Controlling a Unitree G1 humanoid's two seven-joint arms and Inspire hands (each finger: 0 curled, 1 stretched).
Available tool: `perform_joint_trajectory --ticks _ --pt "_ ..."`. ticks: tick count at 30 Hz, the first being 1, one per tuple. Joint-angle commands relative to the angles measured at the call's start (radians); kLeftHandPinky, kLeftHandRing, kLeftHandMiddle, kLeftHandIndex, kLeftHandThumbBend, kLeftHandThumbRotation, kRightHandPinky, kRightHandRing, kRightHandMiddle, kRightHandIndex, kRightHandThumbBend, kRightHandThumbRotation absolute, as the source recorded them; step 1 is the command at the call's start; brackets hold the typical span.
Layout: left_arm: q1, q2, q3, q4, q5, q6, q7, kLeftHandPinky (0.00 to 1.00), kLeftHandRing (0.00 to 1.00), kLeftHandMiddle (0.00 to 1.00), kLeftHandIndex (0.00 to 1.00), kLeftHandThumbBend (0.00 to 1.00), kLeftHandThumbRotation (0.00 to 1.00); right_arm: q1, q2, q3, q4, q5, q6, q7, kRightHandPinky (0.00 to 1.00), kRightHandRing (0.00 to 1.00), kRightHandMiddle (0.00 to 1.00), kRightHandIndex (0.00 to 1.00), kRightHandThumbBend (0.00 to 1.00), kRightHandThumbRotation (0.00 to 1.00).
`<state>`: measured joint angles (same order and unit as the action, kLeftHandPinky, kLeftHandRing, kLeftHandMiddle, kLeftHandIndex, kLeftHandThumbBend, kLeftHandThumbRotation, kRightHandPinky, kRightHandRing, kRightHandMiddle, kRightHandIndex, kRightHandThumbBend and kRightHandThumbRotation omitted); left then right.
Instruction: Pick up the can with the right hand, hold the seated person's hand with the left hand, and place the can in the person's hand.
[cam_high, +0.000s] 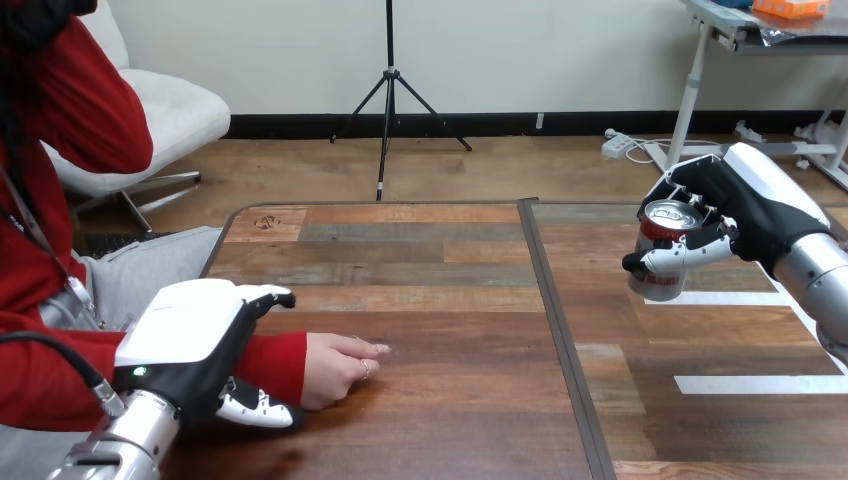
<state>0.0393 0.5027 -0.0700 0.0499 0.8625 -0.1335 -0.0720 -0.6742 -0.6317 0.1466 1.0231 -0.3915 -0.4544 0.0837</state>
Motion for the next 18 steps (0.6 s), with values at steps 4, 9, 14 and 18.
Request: perform_joint_trajectory --ticks 4,9,14,18 --pt "-0.105 0.032 -0.035 0.062 0.011 -0.002 0.039 0.73 0.8 0.82 0.79 1.0 0.21 -0.111 -0.019 -0.036 -0.015 0.034 -0.029 -0.015 0.34 0.37 0.44 0.49 0.72 0.0" --pt "-0.127 0.034 -0.051 0.098 0.015 -0.001 0.056 0.72 0.79 0.81 0.78 1.0 0.19 -0.109 -0.022 -0.035 -0.017 0.031 -0.036 -0.02 0.34 0.37 0.44 0.49 0.72 0.0" --pt "-0.153 0.028 -0.071 0.137 0.025 0.015 0.069 0.72 0.78 0.8 0.78 1.0 0.18 -0.112 -0.02 -0.043 -0.005 0.045 -0.053 -0.011 0.34 0.37 0.43 0.49 0.72 0.0" --pt "-0.171 0.019 -0.087 0.162 0.027 0.028 0.09 0.71 0.77 0.79 0.77 1.0 0.16 -0.115 -0.022 -0.04 -0.002 0.042 -0.053 -0.014 0.34 0.37 0.43 0.49 0.71 0.0"
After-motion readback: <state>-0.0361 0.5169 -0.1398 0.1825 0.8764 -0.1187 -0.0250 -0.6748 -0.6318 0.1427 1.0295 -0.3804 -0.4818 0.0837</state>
